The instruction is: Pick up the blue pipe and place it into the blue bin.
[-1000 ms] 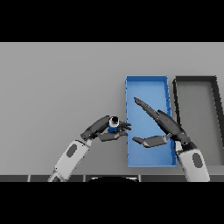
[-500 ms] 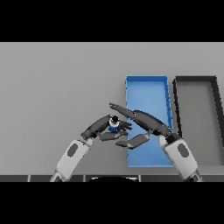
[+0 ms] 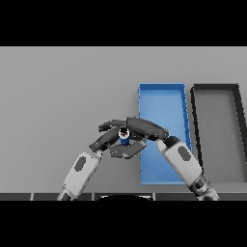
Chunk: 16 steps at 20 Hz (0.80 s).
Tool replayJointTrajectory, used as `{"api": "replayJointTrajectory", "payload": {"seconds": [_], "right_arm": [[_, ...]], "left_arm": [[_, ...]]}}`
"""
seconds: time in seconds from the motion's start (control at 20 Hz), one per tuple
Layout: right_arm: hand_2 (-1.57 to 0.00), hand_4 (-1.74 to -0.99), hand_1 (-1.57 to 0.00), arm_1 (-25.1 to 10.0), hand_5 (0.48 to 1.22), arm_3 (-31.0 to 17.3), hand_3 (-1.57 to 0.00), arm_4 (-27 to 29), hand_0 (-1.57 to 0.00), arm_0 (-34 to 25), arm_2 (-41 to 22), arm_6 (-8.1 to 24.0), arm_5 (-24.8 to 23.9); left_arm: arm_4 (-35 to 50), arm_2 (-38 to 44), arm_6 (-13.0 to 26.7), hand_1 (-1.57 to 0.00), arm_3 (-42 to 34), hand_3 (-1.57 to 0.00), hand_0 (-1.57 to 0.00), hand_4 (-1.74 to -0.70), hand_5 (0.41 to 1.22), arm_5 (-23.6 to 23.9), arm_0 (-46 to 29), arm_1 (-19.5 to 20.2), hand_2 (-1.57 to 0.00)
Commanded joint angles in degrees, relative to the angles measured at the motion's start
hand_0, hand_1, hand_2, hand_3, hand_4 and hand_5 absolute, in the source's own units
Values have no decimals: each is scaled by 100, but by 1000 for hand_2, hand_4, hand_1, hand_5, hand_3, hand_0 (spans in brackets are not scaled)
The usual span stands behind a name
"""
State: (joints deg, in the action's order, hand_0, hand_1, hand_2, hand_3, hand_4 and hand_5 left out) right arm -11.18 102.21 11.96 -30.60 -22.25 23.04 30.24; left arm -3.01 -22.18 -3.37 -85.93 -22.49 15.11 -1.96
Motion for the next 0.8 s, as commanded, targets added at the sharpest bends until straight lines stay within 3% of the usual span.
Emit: {"api": "replayJointTrajectory", "payload": {"seconds": [0.0,0.15,0.3,0.4,0.5,0.75], "right_arm": [[-657,-1383,-652,-13,523,-55,-504,-22,-630,-29,5,8,32],[-1103,-1537,-1101,152,600,-220,-896,-40,-1089,-91,-3,-110,34],[-1331,-1481,-1330,254,869,-145,-1225,77,-1324,40,35,-344,-29],[-1418,-1474,-1417,263,996,-125,-1350,-106,-1413,99,23,-548,49],[-1473,-1481,-1472,336,1077,-68,-1429,-233,-1470,119,-27,-629,90],[-1539,-1493,-1539,766,1174,-53,-1525,7,-1538,340,103,-224,82]], "left_arm": [[40,-17,149,-1571,-51,-1139,-1571,-1596,1221,-26,-65,-5,-1528],[-64,-30,48,-1571,-60,-1228,-1571,-1667,1221,-7,-128,-32,-1549],[-48,-13,148,-1571,-165,-1331,-1571,-1703,1221,-82,-79,-84,-1560],[-96,9,46,-1571,-135,-1372,-1571,-1717,1221,-64,-104,-121,-1549],[-117,32,-70,-1571,-155,-1396,-1571,-1725,1221,-44,-116,-122,-1545],[-176,-2,-146,-1571,-120,-1424,-1571,-1734,1221,35,-121,-115,-1563]]}}
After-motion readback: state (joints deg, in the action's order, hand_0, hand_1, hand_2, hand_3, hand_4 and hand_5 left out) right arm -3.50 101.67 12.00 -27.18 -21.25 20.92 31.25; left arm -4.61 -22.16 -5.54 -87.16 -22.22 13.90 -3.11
